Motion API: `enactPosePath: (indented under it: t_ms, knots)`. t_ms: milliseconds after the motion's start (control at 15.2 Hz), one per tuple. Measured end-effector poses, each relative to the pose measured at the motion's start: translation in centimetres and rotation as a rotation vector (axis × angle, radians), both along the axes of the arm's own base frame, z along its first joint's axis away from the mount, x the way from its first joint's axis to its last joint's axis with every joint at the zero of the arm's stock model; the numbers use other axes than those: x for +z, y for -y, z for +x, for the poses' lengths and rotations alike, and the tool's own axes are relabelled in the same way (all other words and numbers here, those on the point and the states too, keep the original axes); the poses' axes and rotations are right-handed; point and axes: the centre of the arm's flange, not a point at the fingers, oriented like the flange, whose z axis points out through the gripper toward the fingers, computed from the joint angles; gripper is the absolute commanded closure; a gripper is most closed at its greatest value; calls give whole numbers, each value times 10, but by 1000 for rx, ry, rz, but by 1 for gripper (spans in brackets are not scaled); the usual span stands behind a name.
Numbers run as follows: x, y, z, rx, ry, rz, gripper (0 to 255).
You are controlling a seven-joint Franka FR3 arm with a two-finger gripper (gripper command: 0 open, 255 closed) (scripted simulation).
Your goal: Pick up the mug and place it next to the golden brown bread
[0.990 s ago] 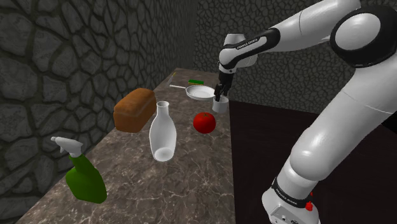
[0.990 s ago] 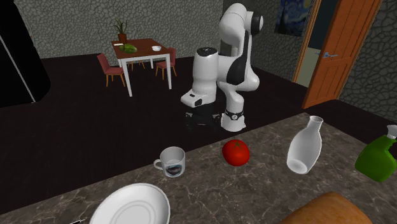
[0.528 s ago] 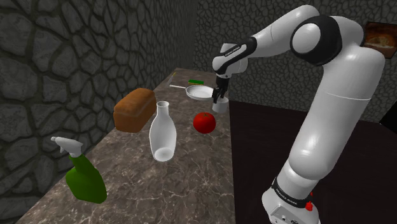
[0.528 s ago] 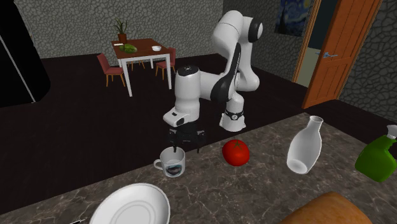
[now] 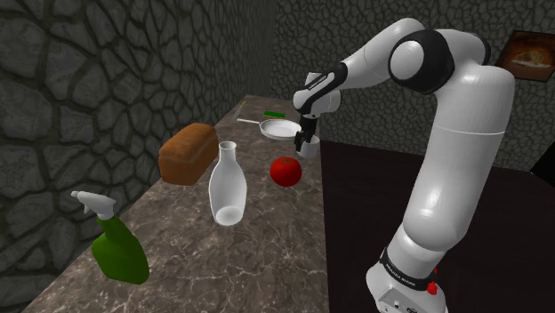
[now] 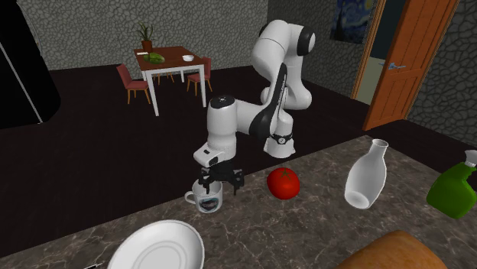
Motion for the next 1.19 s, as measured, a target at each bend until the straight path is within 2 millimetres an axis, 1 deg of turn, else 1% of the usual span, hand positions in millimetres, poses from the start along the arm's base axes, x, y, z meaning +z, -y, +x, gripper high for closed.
enactPosePath:
  t_ms: [396,462,1122,1188]
  knots:
    - [-3,0,-1,0,0,0,0]
    - [-3,0,-1,0,0,0,255]
    - [-3,0,-1,0,1,0,255]
    - [-1,0,0,0,0,0,255]
